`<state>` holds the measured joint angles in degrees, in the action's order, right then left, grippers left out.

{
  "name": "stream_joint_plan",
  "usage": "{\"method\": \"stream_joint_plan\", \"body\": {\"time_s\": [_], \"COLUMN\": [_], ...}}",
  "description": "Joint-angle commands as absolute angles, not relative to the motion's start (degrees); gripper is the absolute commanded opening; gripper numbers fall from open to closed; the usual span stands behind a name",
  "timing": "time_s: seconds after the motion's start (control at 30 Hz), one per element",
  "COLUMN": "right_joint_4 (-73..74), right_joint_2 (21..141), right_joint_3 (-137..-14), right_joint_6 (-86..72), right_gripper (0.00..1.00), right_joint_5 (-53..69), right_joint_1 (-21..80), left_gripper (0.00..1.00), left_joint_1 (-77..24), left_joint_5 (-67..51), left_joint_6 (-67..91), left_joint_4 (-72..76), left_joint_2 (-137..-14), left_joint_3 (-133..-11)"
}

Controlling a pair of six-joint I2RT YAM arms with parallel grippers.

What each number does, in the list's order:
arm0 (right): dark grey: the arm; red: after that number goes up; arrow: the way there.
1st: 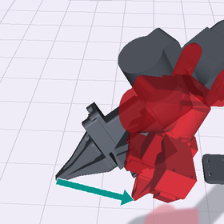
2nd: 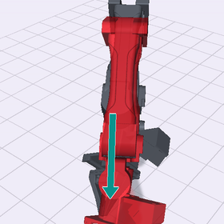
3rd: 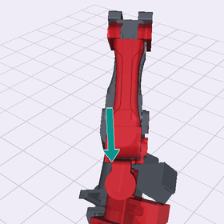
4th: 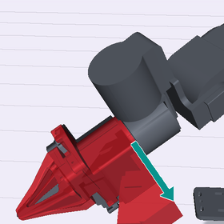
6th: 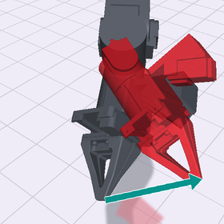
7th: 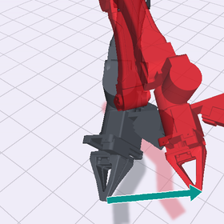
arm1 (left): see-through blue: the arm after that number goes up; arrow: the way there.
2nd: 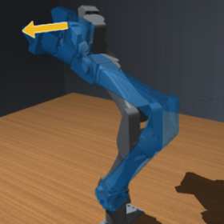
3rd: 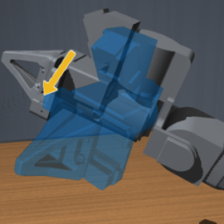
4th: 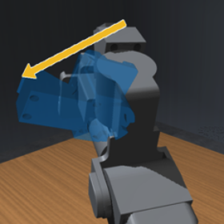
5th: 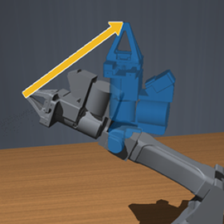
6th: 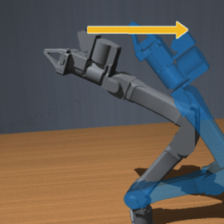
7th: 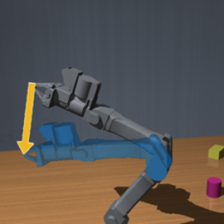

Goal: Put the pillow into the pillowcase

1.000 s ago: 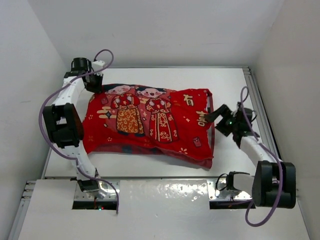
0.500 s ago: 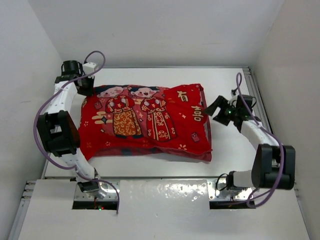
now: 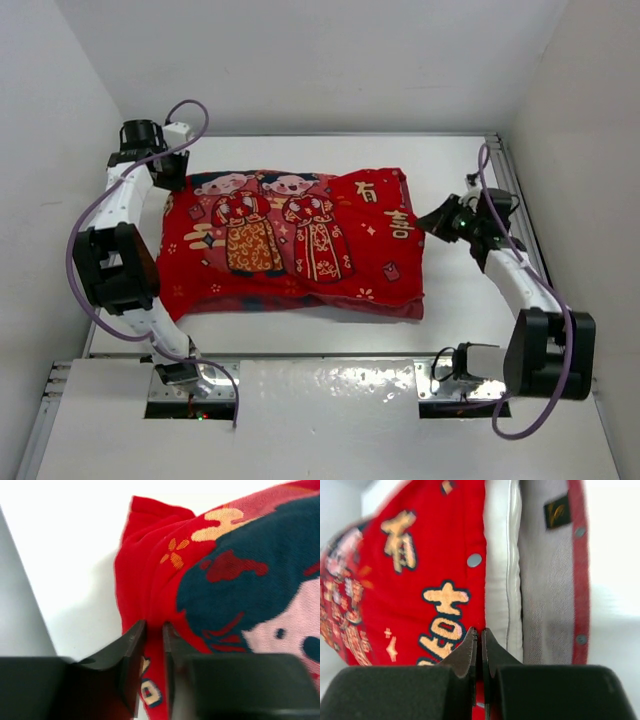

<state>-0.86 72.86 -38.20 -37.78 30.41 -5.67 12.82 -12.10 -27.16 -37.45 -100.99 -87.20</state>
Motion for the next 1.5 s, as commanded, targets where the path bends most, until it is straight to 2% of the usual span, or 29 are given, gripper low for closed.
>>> {"method": "stream_joint_plan", "body": {"time_s": [0.0, 0.07, 0.13, 0.27, 0.4, 0.5, 0.53, 0.57, 0.6, 0.63, 0.73, 0.87, 1.0, 1.1, 1.27, 1.37, 1.47], "right_joint_4": [-1.32, -1.4, -1.58, -0.54, 3.24, 7.1, 10.86, 19.43, 22.9, 25.9, 28.92, 27.95, 30.49, 32.25, 31.64, 33.31, 33.58], "right_joint_2": [67.33, 64.44, 62.59, 60.04, 58.36, 67.37, 71.76, 76.33, 83.16, 84.62, 82.72, 78.93, 78.31, 74.46, 58.76, 51.8, 45.73], "right_joint_3": [-38.32, -38.84, -40.59, -42.45, -39.47, -34.99, -38.11, -41.1, -44.61, -50.56, -58.67, -66.17, -67.24, -61.03, -48.36, -41.34, -36.49], "right_joint_6": [-35.95, -37.44, -38.49, -41.74, -42.72, -41.75, -41.92, -38.7, -36.32, -34.91, -32.61, -28.67, -30.4, -33.56, -40.67, -45.86, -51.58], "right_gripper": [0.0, 0.0, 0.0, 0.0, 0.0, 0.0, 0.0, 0.08, 0.26, 0.64, 0.98, 0.99, 0.99, 0.99, 0.99, 0.99, 0.99], "right_joint_5": [24.35, 24.52, 25.4, 24.26, 11.04, 7.12, 8.16, 10.7, 13.16, 11.97, 2.14, -5.97, -1.16, 2.98, 2.99, 6.13, 8.87], "right_joint_1": [-9.91, -11.68, -13.53, -13.71, -14.15, -18.7, -20.55, -23.35, -23.55, -23.29, -18.22, -9.95, -7.38, -10.01, -18.18, -21.79, -20.84], "left_gripper": [0.32, 0.49, 0.99, 1.0, 1.0, 1.0, 1.0, 1.0, 1.0, 1.0, 1.0, 1.0, 1.0, 1.0, 1.0, 1.0, 1.0], "left_joint_1": [13.8, 13.8, 13.89, 14.06, 13.98, 13.27, 12.92, 12.22, 11.87, 11.52, 9.59, 7.65, 9.22, 12.99, 16.87, 16.88, 16.17], "left_joint_5": [-10.46, -10.11, -9.41, -9.14, -10.72, -11.6, -11.51, -10.64, -10.2, -9.85, -10.02, -13.78, -20.82, -25.13, -27.6, -26.98, -27.42], "left_joint_6": [-26.98, -27.07, -26.98, -26.19, -25.84, -26.71, -27.15, -27.42, -28.12, -28.65, -30.5, -31.64, -34.27, -42.6, -58.68, -60.99, -62.22], "left_joint_4": [-34.89, -35.42, -36.99, -37.7, -37.88, -38.23, -38.41, -38.5, -38.76, -39.89, -42.26, -44.99, -56.64, -64.91, -65.22, -68.63, -71.27], "left_joint_2": [-97.03, -97.03, -97.03, -95.89, -94.05, -93.17, -93.16, -93.16, -93.25, -93.16, -92.81, -92.02, -93.42, -91.42, -78.94, -77.52, -76.21], "left_joint_3": [-88.24, -89.2, -90.87, -93.42, -94.22, -93.78, -93.52, -93.43, -93.51, -93.86, -95.71, -97.38, -99.4, -97.48, -78.98, -74.45, -69.89]}}
